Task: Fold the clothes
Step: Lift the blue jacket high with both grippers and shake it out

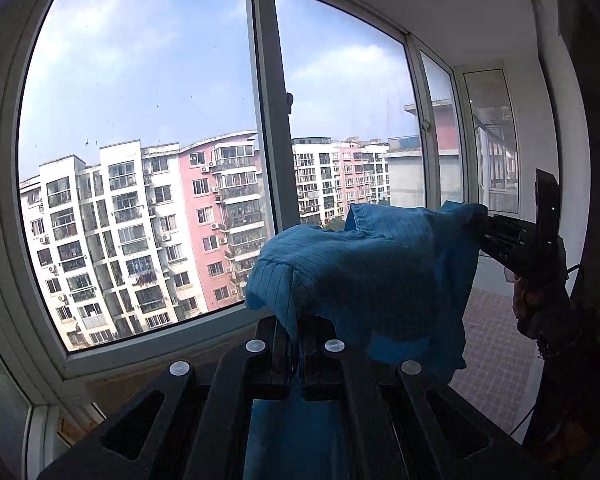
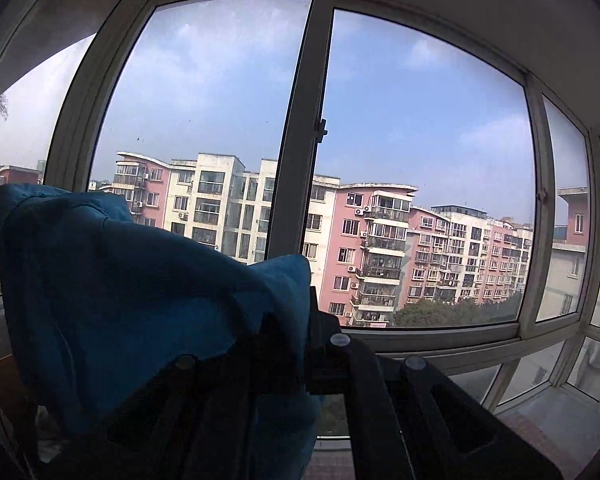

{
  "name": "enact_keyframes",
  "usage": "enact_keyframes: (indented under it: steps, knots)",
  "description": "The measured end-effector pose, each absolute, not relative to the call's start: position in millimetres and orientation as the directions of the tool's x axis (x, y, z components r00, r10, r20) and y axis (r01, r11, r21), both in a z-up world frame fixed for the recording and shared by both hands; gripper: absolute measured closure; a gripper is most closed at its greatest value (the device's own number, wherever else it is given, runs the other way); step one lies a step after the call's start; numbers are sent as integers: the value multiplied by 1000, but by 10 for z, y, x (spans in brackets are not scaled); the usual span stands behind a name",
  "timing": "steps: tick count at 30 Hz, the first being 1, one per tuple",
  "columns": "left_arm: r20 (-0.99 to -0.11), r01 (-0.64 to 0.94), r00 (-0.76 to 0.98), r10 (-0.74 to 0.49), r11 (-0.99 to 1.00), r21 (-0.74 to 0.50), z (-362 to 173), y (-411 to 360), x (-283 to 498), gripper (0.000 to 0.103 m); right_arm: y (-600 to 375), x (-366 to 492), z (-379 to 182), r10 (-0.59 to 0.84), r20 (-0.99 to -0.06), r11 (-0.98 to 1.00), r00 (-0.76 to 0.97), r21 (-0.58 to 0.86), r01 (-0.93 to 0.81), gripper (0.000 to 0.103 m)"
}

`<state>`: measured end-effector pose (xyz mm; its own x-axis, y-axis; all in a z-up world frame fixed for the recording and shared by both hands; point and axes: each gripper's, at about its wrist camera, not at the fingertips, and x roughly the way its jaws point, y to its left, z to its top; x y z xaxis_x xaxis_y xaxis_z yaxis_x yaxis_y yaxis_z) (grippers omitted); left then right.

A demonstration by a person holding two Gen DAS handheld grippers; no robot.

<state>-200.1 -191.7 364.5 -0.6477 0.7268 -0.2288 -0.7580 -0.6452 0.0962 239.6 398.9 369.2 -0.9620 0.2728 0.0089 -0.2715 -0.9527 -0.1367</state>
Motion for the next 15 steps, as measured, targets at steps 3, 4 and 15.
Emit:
enact_keyframes:
  steps: [3,4,15]
  knots:
    - [-211,-768,-638,740,-629,118,3785,-1650,-1746,102,4245,2728,3807,293,36,-948,-956,-122,-295,101]
    - [-207,-770,-637,743,-626,125,3822,-1560,-1671,102,4331,2825,3836,298,38,-946,-954,-124,-300,101]
    - [-258,-808,-588,767,-574,136,3731,-598,-1069,101,5507,3254,3484,319,-106,-940,-942,-166,-299,101]
